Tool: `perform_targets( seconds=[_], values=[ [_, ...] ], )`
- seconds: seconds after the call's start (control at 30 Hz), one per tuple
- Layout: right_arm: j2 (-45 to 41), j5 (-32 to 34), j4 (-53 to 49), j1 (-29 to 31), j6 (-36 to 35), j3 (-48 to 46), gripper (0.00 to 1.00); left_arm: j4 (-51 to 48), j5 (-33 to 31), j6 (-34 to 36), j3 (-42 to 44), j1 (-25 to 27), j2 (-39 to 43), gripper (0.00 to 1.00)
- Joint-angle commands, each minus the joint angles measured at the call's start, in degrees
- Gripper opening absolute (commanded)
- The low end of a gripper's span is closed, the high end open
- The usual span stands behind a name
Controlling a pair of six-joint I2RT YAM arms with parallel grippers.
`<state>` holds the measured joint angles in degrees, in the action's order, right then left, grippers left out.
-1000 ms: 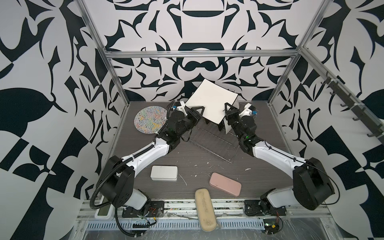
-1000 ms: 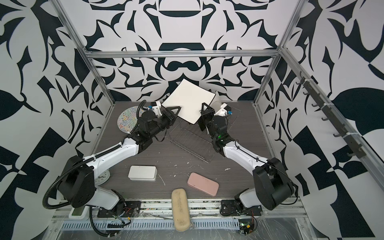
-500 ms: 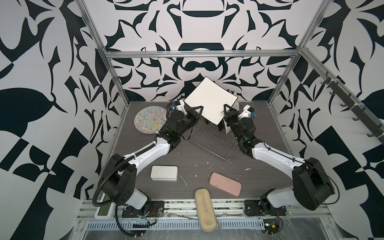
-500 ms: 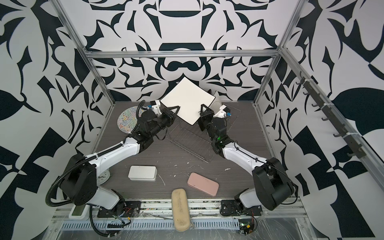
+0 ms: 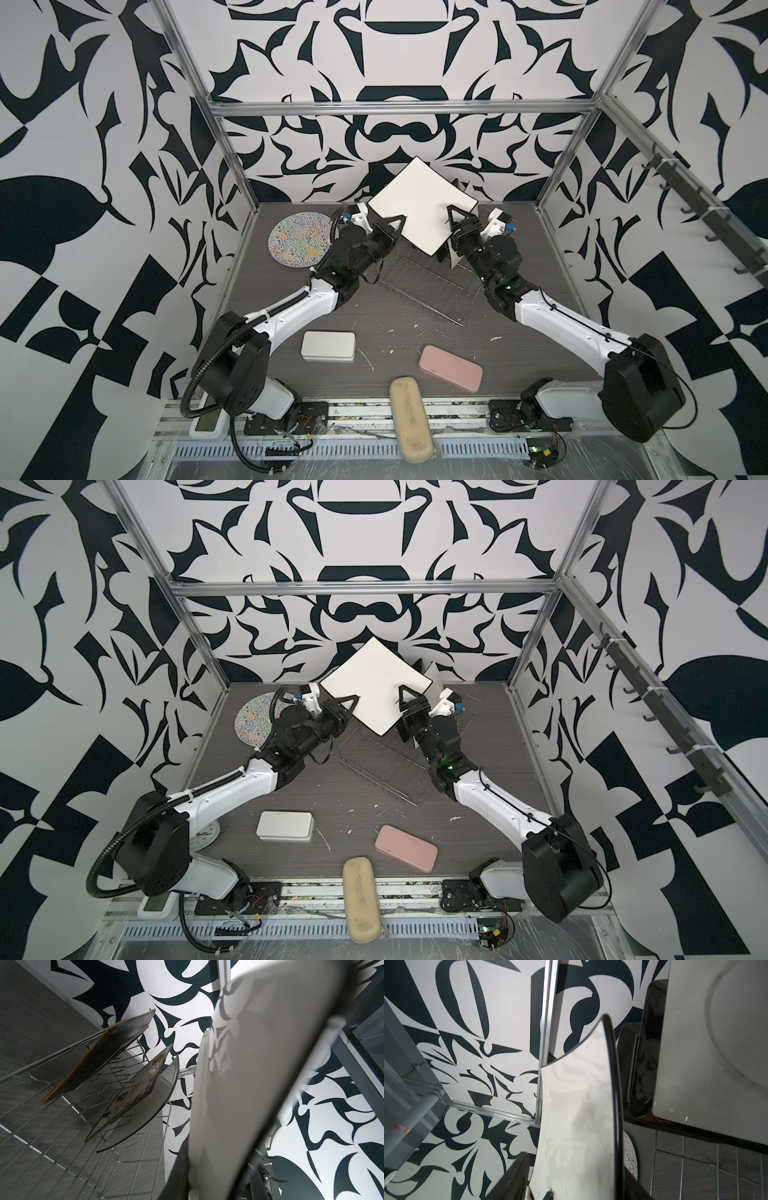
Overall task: Unload the plates from the dish rack
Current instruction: 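Carry the white plate with the left gripper toward the table while the right gripper withdraws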
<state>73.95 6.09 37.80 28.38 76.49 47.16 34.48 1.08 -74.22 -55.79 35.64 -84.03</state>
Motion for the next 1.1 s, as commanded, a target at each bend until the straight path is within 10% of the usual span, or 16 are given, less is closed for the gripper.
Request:
perform_targets(
  seconds=[0.0,1.07],
  values=[
    [-4.0,-2.2,5.3,0.3,-1.0,0.4,0.66,6.6,-3.2,0.5,0.6,-2.6,4.6,0.0],
    [-13.8,-8.0,-11.7,-1.2,-11.8,-0.8,0.75,-1.0,-20.5,7.3,16.4,-19.8,23.4,0.0]
  ],
)
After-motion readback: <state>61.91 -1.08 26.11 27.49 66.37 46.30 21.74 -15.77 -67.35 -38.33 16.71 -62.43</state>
